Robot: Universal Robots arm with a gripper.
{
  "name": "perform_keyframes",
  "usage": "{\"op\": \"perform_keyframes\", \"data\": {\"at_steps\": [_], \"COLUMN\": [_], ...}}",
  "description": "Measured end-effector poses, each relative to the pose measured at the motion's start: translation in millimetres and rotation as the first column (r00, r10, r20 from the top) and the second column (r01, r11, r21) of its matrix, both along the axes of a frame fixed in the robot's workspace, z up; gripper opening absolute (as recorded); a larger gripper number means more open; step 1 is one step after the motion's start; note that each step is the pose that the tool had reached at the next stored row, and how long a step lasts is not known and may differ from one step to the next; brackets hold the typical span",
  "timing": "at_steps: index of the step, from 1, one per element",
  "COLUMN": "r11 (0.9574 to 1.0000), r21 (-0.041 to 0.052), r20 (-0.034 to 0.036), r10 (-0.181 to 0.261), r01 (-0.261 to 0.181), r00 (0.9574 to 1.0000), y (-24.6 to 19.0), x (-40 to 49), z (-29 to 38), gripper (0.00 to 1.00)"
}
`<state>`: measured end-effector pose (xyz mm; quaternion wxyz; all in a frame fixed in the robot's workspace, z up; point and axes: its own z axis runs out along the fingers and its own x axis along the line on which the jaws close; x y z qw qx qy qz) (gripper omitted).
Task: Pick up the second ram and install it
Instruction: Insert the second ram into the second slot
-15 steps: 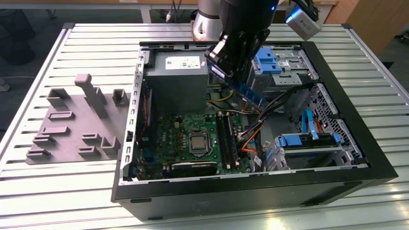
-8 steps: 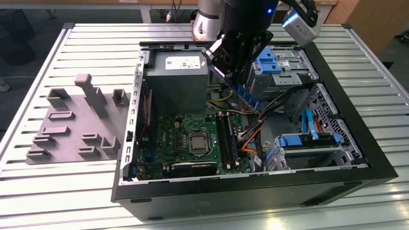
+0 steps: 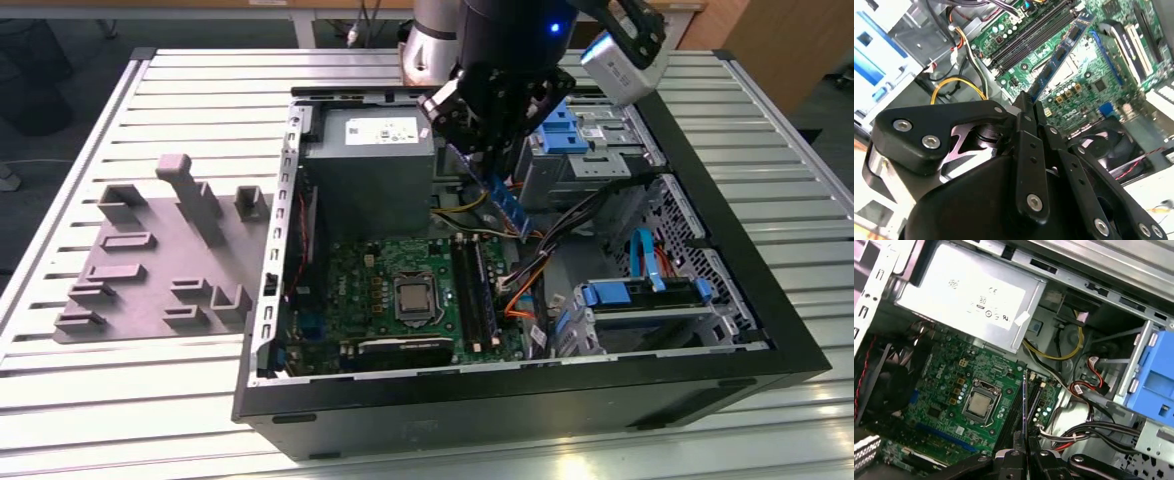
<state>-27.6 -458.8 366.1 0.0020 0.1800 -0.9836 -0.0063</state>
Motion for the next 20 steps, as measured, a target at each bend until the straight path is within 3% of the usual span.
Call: {"op": "perform_keyframes", "data": {"at_steps": [4, 11, 15, 20], "r11": [0.9973, 0.9847, 0.9781, 0.9769], "r21": [0.0001, -0.0006, -0.0023, -0.0035], "r20": [0.0, 0.0002, 0.0004, 0.0007], "r10": [-0.073, -0.174, -0.208, -0.214], "r01": [0.073, 0.174, 0.208, 0.214], "r00": [0.9973, 0.9847, 0.9781, 0.9769], "y": [0.0, 0.0, 0.0, 0.0], "x": [0.0, 0.0, 0.8, 0.9], "z": [-1.2, -4.7, -6.9, -7.5], "gripper": [0.14, 0.14, 0.14, 0.14]}}
